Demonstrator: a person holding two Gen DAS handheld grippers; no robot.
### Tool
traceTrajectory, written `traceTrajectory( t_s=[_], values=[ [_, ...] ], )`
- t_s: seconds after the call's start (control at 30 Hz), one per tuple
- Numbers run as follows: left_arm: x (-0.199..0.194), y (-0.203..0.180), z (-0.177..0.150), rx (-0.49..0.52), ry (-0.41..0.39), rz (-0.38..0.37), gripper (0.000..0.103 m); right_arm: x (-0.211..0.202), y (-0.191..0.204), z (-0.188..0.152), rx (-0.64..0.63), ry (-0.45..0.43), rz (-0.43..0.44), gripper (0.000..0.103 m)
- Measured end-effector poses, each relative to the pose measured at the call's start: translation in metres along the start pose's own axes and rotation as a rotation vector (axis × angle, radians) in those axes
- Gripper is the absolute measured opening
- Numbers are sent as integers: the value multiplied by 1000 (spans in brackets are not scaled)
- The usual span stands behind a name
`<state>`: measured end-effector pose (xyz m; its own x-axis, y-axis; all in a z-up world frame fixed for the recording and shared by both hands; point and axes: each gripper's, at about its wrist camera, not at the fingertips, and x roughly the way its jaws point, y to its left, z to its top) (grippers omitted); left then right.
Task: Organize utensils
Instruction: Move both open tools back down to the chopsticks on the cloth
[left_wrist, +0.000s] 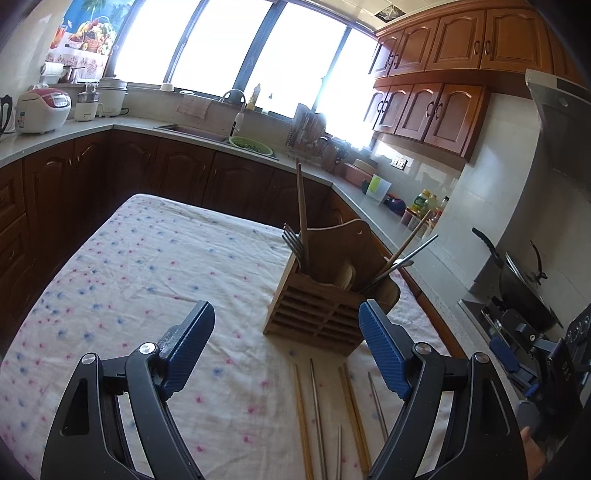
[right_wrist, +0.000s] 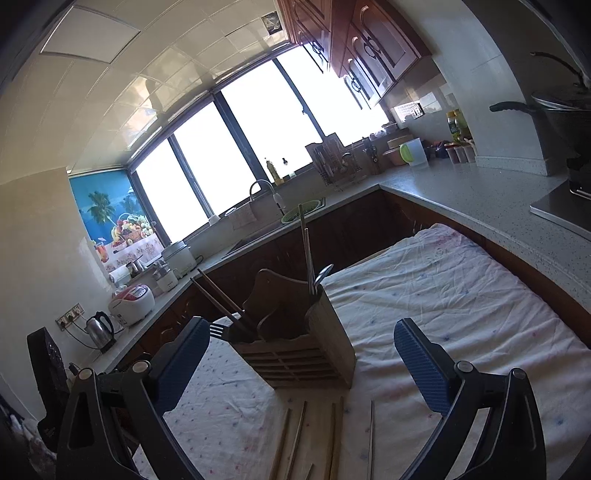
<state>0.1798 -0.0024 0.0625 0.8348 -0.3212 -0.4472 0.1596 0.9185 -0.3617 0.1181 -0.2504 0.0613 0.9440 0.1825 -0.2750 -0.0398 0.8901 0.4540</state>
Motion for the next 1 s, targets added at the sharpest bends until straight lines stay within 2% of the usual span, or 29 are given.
traceTrajectory(
  t_s=[0.4, 0.7, 1.0],
  values=[
    [-9, 15, -42, -16, 78, 21, 82, -23, -17, -33, -1, 68, -52, 101],
    [-3, 16, -62, -11, 137, 31, 82, -17, -25, -59, -6, 149, -82, 101],
    [13, 10, -74, 24, 218, 55, 82, -1, -23, -72, -42, 219, -84, 101]
  ],
)
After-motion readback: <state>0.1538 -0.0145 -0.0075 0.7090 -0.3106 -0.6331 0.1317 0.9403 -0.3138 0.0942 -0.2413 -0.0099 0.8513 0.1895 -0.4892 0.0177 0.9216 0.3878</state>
